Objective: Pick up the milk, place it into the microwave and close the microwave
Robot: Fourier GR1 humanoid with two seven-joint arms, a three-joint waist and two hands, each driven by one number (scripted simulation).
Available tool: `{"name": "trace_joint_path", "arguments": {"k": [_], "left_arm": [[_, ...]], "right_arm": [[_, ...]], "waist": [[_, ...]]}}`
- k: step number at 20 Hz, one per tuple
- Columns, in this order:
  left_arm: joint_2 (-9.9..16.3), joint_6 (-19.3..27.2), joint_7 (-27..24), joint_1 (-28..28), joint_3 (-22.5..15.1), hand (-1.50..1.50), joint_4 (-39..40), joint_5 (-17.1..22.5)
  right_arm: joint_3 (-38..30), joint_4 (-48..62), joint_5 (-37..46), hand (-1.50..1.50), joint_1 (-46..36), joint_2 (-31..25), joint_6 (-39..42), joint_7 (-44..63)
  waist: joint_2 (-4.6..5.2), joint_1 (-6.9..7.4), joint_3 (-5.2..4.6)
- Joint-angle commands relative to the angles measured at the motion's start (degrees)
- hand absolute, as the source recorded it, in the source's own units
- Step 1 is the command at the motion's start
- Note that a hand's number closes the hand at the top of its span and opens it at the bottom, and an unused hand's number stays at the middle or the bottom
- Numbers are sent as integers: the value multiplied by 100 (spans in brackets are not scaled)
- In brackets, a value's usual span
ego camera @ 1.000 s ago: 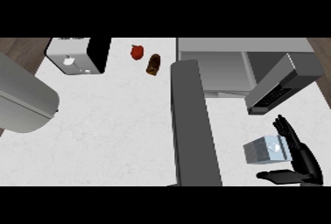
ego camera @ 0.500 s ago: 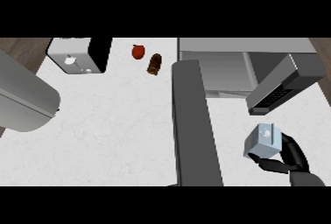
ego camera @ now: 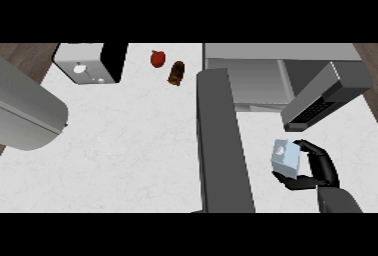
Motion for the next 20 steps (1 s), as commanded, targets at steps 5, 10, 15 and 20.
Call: {"name": "trace_joint_path", "arguments": {"k": [5,10,15,20], "left_arm": [[206,-33,190,-179,257,-150,154,349],[-128,-216,-206,67,39,-150,215,-130],[336,-100,131,-274,660,-150,310,495],[-23,-223,269,176,599,-150,-92,568]], "right_arm": [[-165,711,-77,150,-550,392,-365,-915],[86,105,-228,150,-382,661,268,-648],[346,-983,-310,150,-408,749,139,177],[694,-2157,-281,150,-109,1098,-238,1191]], "waist": [[7,10,23],[-33,-71,9],[-46,-116,6],[-46,-84,7]]}}
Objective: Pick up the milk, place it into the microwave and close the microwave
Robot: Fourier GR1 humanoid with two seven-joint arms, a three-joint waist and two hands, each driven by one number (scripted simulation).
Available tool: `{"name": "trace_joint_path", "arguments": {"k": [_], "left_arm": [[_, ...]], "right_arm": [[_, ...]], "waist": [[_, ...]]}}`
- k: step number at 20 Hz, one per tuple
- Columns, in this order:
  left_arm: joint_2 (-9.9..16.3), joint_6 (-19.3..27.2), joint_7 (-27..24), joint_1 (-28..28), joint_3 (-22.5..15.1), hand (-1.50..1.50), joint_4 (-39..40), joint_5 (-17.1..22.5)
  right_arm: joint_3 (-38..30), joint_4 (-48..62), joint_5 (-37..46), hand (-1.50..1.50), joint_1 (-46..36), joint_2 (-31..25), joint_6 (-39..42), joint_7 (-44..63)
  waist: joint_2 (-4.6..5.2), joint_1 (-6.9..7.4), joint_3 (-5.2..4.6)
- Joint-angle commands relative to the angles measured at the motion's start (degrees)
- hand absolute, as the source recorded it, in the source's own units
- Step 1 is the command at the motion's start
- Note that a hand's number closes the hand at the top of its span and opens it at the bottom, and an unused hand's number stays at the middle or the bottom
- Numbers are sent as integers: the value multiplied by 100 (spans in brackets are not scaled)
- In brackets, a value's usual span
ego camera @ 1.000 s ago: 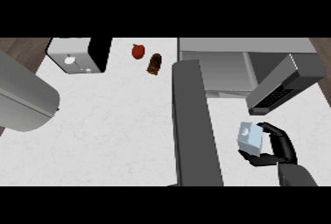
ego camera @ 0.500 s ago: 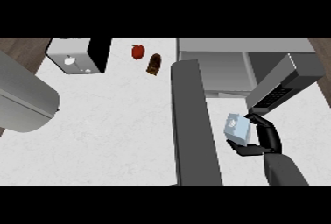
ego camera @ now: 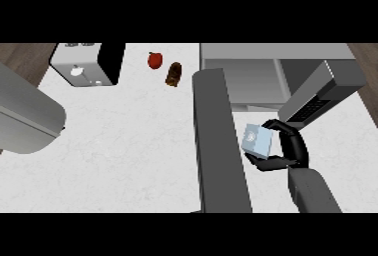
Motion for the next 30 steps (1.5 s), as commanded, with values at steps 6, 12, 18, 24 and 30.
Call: {"name": "trace_joint_path", "arguments": {"k": [6,12,18,24,30], "left_arm": [[-149,-363,-392,341,-46,-150,173,-125],[-86,-170,-101,-132,61,-150,283,-155],[-143,-396,-151,135,157,-150,20,24],[-145,-422,-298,-260,14,-150,531,-396],[-73,-529,-421,-489,-1,-150,842,-359]], "right_arm": [[258,-1196,20,150,-429,281,-650,1586],[321,-177,691,150,-1565,333,-1732,1729],[14,1239,898,150,-2814,-113,-2042,1998],[-101,2320,1195,150,-3559,-175,-2829,1922],[-369,2853,1173,150,-3732,-484,-3294,1559]], "waist": [[6,45,1],[41,99,5],[71,241,9],[131,326,9],[217,474,13]]}}
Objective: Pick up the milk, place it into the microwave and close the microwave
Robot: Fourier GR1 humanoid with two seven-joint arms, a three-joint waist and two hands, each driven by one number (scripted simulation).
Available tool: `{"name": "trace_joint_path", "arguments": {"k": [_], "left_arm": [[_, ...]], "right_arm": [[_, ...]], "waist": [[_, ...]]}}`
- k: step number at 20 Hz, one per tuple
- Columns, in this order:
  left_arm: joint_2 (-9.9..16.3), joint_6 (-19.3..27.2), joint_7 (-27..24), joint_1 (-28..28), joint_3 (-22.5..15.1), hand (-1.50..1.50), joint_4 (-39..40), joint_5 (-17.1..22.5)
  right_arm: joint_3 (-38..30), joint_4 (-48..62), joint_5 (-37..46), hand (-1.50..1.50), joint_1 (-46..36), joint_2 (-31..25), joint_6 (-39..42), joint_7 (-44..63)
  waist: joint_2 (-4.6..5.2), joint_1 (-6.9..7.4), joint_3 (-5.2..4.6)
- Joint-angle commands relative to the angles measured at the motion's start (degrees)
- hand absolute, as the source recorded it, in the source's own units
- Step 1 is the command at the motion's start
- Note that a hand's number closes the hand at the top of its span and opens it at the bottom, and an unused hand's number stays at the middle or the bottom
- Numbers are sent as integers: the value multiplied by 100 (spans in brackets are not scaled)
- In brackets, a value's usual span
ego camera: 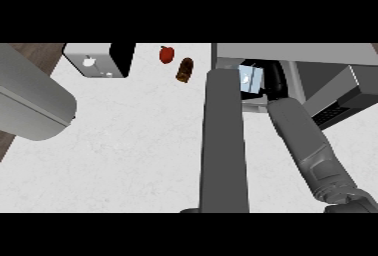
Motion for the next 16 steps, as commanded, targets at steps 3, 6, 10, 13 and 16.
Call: {"name": "trace_joint_path", "arguments": {"k": [3,6,10,13,16], "left_arm": [[162,53,157,-227,-33,-150,68,84],[105,-95,-47,-278,-103,-150,222,-111],[208,-120,38,-401,-142,-150,398,-25],[219,-3,81,-525,-161,-150,281,-92],[212,-39,40,-533,-172,-150,393,-188]], "right_arm": [[-151,404,132,150,-199,-194,-988,-195],[-46,524,345,150,-459,-348,-1398,-97],[-5,715,462,150,-549,-634,-1406,-162],[188,881,749,150,-456,-638,-2009,-132],[153,1137,766,150,-377,-690,-2191,150]], "waist": [[87,138,5],[122,247,-1],[170,280,2],[236,374,8],[247,417,6]]}}
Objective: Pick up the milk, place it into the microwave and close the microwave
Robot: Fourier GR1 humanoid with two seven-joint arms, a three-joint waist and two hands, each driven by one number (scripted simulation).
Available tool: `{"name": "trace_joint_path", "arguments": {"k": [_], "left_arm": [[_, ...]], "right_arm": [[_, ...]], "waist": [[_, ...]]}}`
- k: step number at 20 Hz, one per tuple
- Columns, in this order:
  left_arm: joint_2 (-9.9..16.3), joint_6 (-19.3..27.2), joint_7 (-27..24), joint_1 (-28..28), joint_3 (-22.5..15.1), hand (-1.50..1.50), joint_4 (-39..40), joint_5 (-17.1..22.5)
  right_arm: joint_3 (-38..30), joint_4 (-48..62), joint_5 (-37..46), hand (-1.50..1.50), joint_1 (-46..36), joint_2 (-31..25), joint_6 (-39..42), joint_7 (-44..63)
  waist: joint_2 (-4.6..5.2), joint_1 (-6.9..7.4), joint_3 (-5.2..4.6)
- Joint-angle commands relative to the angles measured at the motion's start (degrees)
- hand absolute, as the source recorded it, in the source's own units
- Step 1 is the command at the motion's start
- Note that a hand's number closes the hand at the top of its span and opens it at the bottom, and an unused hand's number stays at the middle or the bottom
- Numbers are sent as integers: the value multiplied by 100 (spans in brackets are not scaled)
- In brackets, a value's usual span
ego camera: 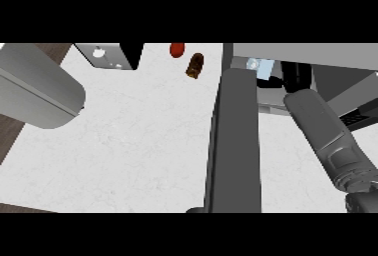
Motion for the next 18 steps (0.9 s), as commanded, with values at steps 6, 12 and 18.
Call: {"name": "trace_joint_path", "arguments": {"k": [6,12,18], "left_arm": [[86,70,-70,-236,4,-150,115,-345],[134,-12,-102,-354,-105,-150,326,-490],[185,-142,-58,-511,-360,-150,413,-623]], "right_arm": [[268,617,448,-150,-53,-495,-1008,989],[180,305,326,-150,-4,-236,-445,251],[34,256,158,-150,-138,-65,110,-46]], "waist": [[35,93,4],[59,74,23],[45,58,23]]}}
